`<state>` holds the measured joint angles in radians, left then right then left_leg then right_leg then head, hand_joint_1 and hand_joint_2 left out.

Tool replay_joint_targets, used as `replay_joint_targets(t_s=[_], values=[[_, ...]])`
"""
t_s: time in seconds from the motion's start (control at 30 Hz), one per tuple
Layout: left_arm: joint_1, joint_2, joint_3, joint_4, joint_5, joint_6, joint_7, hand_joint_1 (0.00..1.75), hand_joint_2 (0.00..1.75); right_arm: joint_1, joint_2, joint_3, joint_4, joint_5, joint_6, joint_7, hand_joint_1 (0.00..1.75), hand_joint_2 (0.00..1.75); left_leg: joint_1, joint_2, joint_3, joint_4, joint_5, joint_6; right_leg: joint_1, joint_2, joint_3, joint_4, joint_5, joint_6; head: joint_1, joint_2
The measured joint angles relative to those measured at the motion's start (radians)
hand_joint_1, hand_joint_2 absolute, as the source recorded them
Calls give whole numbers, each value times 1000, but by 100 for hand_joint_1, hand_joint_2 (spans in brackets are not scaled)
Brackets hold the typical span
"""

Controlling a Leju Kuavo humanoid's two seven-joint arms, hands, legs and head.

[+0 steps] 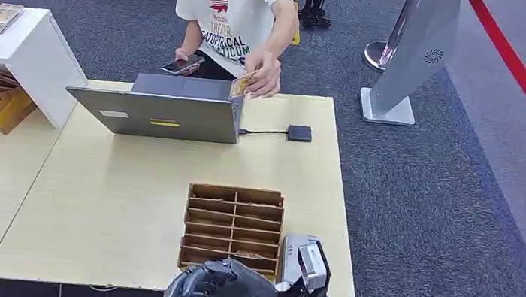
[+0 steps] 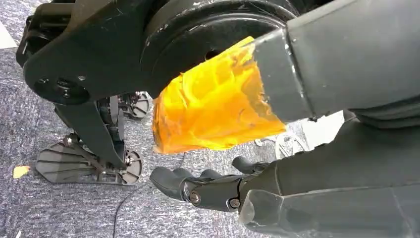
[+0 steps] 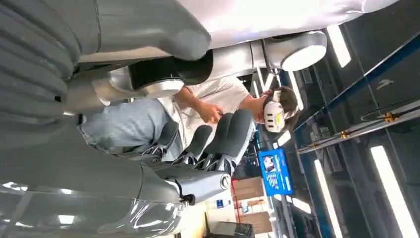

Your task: Pass the card to the sensor for recognition and then transmit it.

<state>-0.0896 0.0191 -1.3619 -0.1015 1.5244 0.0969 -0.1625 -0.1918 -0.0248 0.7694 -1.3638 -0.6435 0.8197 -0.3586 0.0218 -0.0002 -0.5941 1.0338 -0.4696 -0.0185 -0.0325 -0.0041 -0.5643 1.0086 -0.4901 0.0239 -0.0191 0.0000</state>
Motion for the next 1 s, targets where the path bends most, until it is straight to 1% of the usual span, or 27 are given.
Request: replay_joint_targets(t_s=[0.07, 0.13, 0.17, 0.2, 0.23, 0.27, 0.3, 0.33, 0.37, 0.4, 0.43, 0.47, 0.5, 0.53, 0.57, 0.6, 0.67, 0.77, 0.83, 0.9, 1.0], values=[[1, -1, 0, 0, 0, 0, 2, 0, 0, 0, 0, 0, -3, 26, -42, 3, 63, 175, 0, 0, 0, 0, 0, 0, 0, 0, 0, 0, 0, 0, 0, 0], [2, -1, 0, 0, 0, 0, 3, 0, 0, 0, 0, -2, -12, 76, -99, 10, 72, 175, 0, 0, 0, 0, 0, 0, 0, 0, 0, 0, 0, 0, 0, 0], [3, -1, 0, 0, 0, -2, 4, 0, 0, -1, 1, -4, -19, 105, -133, 12, 72, 175, 0, 0, 0, 0, 0, 0, 0, 0, 0, 0, 0, 0, 0, 0], [4, -1, 0, 0, 0, -2, 4, 0, 0, -2, 4, -7, -29, 137, -166, 13, 106, 175, 0, 0, 0, 0, 0, 0, 0, 0, 0, 0, 0, 0, 0, 0], [5, -1, 0, 0, 0, -2, 4, 0, 0, -4, 6, -10, -37, 161, -193, 14, 112, 175, 0, 0, 0, 0, 0, 0, 0, 0, 0, 0, 0, 0, 0, 0], [6, -1, 0, 0, 0, -2, 4, 0, 0, -9, 8, -13, -46, 188, -218, 15, 129, 175, 0, 0, 0, 0, 0, 0, 0, 0, 0, 0, 0, 0, 0, 0], [7, -1, 0, 0, 0, -2, 4, 0, 0, -15, 9, -16, -57, 218, -247, 15, 101, 175, 0, 0, 0, 0, 0, 0, 0, 0, 0, 0, 0, 0, 0, 0], [8, -1, 0, 0, 0, -2, 4, 0, 0, -22, 10, -21, -71, 256, -284, 15, 93, 175, 0, 0, 0, 0, 0, 0, 0, 0, 0, 0, 0, 0, 0, 0], [9, -1, 0, 0, 0, -2, 4, 0, 0, -31, 11, -26, -81, 284, -315, 15, 96, 175, 0, 0, 0, 0, 0, 0, 0, 0, 0, 0, 0, 0, 0, 0], [10, -1, 0, 0, 0, -2, 4, 0, 0, -42, 11, -31, -89, 308, -335, 12, 103, 175, 0, 0, 0, 0, 0, 0, 0, 0, 0, 0, 0, 0, 0, 0], [11, -1, 0, 0, 0, -2, 4, 0, 0, -55, 11, -37, -98, 338, -361, 10, 99, 175, 0, 0, 0, 0, 0, 0, 0, 0, 0, 0, 0, 0, 0, 0], [11, -1, 0, 0, 0, -2, 4, 0, 0, -67, 11, -42, -106, 362, -383, 9, 68, 175, 0, 0, 0, 0, 0, 0, 0, 0, 0, 0, 0, 0, 0, 0], [11, -1, 0, 0, 0, -2, 4, 0, 0, -78, 12, -50, -115, 401, -417, 8, 30, 175, 0, 0, 0, 0, 0, 0, 0, 0, 0, 0, 0, 0, 0, 0], [12, -1, 0, 0, 0, -2, 4, 0, 0, -88, 13, -54, -123, 445, -455, 8, 30, 175, 0, 0, 0, 0, 0, 0, 0, 0, 0, 0, 0, 0, 0, 0], [13, -1, 0, 0, 0, -2, 4, 0, 0, -98, 14, -56, -130, 485, -490, 8, 5, 175, 0, 0, 0, 0, 0, 0, 0, 0, 0, 0, 0, 0, 0, 0], [13, -1, 0, 0, 0, -1, 4, 0, 0, -107, 14, -58, -138, 533, -531, 9, 2, 175, 0, 0, 0, 0, 0, 0, 0, 0, 0, 0, 0, 0, 0, 0], [13, -1, 0, 0, 0, 2, 4, 0, 0, -129, 14, -58, -152, 611, -597, 12, 0, 175, 0, 0, 0, 0, 0, 0, 0, 0, 0, 0, 0, 0, 0, 0], [13, -1, 0, 0, 0, 5, 4, 0, 0, -158, 17, -57, -169, 724, -692, 24, 0, 175, 0, 0, 0, 0, 0, 0, 0, 0, 0, 0, 0, 0, 0, 0], [13, -1, 0, 0, 0, 5, 4, 0, 0, -177, 23, -51, -177, 819, -771, 34, 0, 175, 0, 0, 0, 0, 0, 0, 0, 0, 0, 0, 0, 0, 0, 0], [12, 0, 0, 0, 0, 8, 4, 0, 0, -195, 32, -43, -180, 905, -846, 47, 0, 175, 0, 0, 0, 0, 0, 0, 0, 0, 0, 0, 0, 0, 0, 0], [12, 0, 0, 0, 0, 8, 4, 0, 0, -215, 48, -29, -182, 1008, -940, 63, 0, 175, 0, 0, 0, 0, 0, 0, 0, 0, 0, 0, 0, 0, 0, 0]])
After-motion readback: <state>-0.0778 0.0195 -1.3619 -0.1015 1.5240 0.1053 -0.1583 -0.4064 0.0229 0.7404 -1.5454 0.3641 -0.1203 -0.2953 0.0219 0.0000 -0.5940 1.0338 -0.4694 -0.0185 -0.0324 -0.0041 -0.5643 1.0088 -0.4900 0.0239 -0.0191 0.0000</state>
